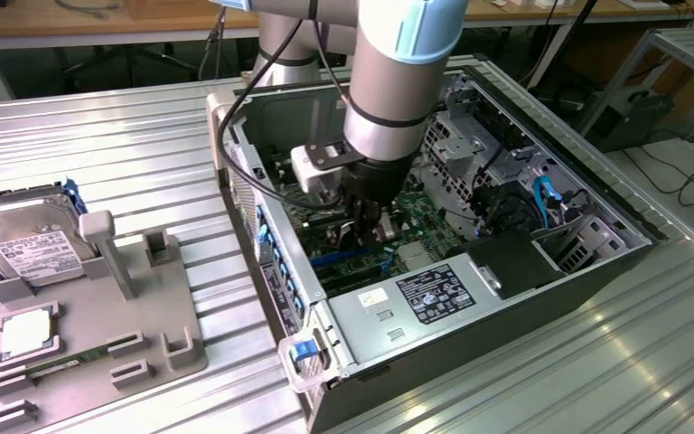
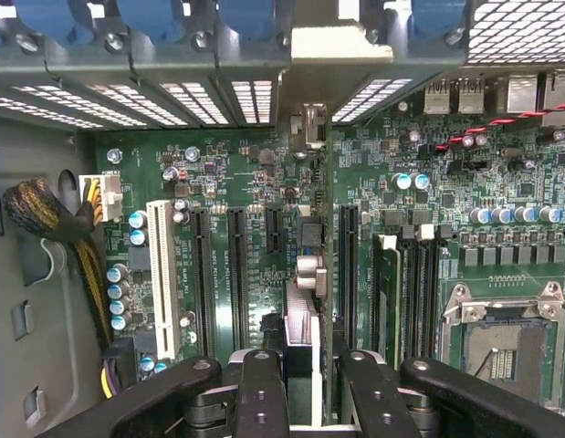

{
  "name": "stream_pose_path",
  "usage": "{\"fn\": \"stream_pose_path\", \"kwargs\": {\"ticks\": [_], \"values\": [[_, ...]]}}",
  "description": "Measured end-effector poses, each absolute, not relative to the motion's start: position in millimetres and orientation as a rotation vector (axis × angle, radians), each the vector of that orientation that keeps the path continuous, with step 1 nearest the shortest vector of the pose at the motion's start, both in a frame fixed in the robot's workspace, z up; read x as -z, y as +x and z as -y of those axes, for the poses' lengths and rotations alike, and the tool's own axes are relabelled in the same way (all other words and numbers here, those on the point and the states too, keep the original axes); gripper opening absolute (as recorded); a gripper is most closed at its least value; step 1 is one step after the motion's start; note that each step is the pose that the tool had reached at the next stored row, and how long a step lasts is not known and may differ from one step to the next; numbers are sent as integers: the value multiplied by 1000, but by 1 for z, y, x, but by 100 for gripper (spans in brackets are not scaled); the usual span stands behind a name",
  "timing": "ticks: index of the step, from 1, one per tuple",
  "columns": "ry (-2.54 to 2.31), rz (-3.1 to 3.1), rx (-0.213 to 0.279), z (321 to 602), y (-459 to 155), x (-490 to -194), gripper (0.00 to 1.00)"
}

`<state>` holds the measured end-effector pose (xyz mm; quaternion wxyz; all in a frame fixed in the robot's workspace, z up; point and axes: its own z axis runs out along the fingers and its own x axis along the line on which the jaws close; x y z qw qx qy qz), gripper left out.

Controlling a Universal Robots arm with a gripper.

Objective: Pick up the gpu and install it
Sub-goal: 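Insert the gpu into the slot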

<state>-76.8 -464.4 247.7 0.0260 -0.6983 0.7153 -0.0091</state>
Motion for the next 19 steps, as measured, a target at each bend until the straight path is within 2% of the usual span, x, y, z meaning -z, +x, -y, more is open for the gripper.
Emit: {"fn": "stream_pose_path", "kwargs": {"ticks": [19], "values": [[-2158,-2211,28,464,-79,-244,28]]}}
